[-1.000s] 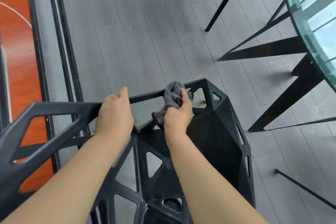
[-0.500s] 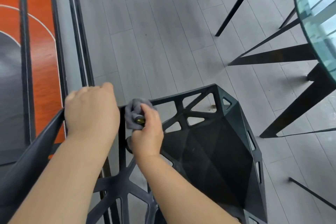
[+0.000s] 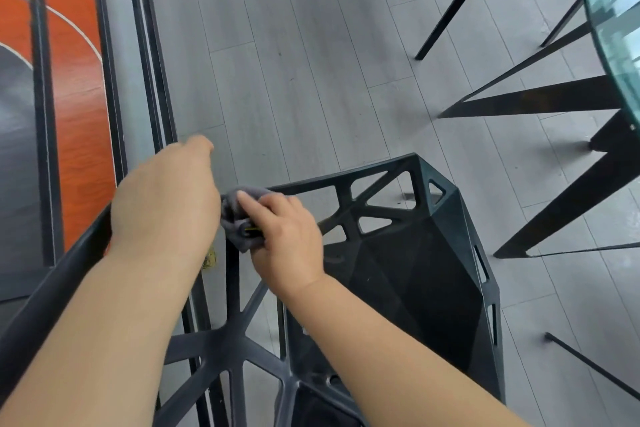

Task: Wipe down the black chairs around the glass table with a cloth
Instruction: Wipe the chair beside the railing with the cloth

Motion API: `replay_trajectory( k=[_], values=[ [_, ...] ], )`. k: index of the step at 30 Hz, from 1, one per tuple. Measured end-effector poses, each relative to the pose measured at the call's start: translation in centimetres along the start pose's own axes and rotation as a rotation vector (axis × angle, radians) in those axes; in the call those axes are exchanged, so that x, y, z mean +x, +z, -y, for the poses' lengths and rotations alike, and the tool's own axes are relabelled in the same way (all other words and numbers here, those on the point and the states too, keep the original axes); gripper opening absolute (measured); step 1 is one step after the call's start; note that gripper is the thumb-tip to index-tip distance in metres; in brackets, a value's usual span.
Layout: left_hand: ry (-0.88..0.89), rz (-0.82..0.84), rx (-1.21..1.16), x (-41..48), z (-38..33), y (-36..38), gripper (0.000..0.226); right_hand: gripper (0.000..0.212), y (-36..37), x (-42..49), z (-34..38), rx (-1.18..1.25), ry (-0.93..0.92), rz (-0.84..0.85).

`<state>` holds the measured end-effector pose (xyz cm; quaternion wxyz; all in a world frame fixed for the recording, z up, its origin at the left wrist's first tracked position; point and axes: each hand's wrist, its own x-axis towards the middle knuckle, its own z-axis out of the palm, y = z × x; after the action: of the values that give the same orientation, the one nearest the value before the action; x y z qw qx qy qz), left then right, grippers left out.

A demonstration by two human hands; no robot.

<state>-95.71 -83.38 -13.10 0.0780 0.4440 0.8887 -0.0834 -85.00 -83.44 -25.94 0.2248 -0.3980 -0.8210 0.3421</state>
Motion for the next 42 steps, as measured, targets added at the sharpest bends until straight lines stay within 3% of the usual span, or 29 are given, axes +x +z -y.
replay_trajectory(
  k=[6,8,11,14,19,24,27,31,37,42],
  values=[
    [0.050,0.103,0.242,-0.1,0.2,0.8,0.037,0.059,1.9,-0.4,-0.6,-0.123,0.004,0.013],
    [0.062,0.110,0.237,0.0,0.5,0.9,0.040,0.062,1.6,-0.9,-1.5,-0.196,0.011,0.126],
    [0.097,0.076,0.264,-0.3,0.4,0.8,0.037,0.047,1.2,-2.7,-3.9,-0.350,0.107,0.319],
    [0.131,0.037,0.218,-0.7,0.1,0.9,0.029,0.051,-0.5,-4.0,-5.7,-0.388,0.209,0.167],
    [0.127,-0.044,0.146,-0.4,-0.2,2.1,0.024,0.061,-2.5,-0.6,-2.3,-0.273,0.064,-0.211],
    [0.042,-0.176,0.153,-0.1,-0.3,3.2,0.022,0.072,-0.7,2.8,-0.7,-0.303,0.037,0.044],
    [-0.004,-0.231,0.161,0.6,-0.7,3.8,0.020,0.062,-1.4,3.5,-2.6,-0.330,0.010,0.040],
    [0.071,-0.128,0.189,0.7,-1.4,5.4,0.017,0.057,-3.5,3.6,-6.7,-0.358,0.012,0.006],
    [0.178,0.014,0.374,0.1,-1.9,8.2,0.029,0.058,-7.3,4.0,-12.2,-0.437,0.172,0.058],
    [0.176,-0.027,0.384,0.5,-1.0,9.4,0.010,0.046,-12.1,6.4,-17.9,-0.490,0.483,0.097]
  ],
)
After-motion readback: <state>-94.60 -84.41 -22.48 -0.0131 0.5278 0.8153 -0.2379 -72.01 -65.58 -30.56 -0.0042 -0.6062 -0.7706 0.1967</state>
